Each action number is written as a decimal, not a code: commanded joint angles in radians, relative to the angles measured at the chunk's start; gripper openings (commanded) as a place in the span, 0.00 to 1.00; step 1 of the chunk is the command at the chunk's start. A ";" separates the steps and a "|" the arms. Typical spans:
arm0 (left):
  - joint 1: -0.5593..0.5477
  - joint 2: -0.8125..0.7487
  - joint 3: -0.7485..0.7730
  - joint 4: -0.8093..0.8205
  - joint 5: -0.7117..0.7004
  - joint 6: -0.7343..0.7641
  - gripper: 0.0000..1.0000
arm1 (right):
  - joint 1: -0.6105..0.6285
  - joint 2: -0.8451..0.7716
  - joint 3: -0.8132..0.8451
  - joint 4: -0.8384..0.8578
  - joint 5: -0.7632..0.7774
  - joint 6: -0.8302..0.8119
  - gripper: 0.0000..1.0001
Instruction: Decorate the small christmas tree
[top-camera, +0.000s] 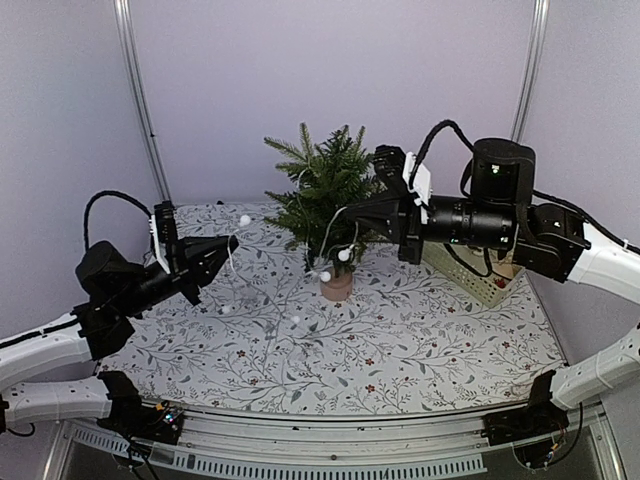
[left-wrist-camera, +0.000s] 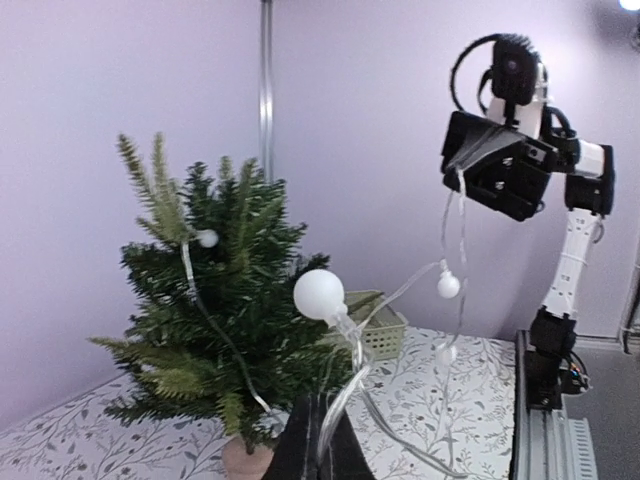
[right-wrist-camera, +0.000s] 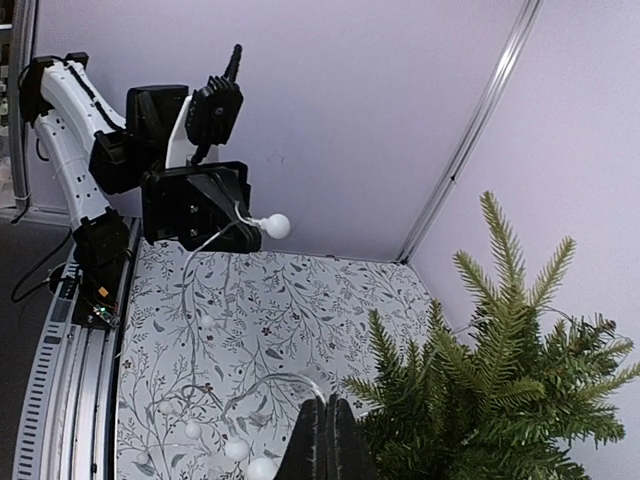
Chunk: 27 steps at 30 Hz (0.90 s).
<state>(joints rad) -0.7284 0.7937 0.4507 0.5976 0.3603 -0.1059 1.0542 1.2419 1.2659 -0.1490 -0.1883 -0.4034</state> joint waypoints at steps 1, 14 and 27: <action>0.085 -0.079 -0.059 -0.048 -0.193 -0.137 0.00 | -0.032 -0.080 -0.011 0.046 0.045 0.027 0.00; 0.549 0.056 0.040 -0.558 -0.529 -0.591 0.00 | -0.054 -0.120 0.045 0.069 0.081 -0.015 0.00; 0.763 0.174 -0.052 -0.558 -0.487 -0.768 0.16 | -0.055 -0.080 0.165 0.050 -0.096 0.005 0.00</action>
<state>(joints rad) -0.0223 0.9916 0.4389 0.0540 -0.1169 -0.7982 1.0046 1.1374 1.3724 -0.1070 -0.2115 -0.4080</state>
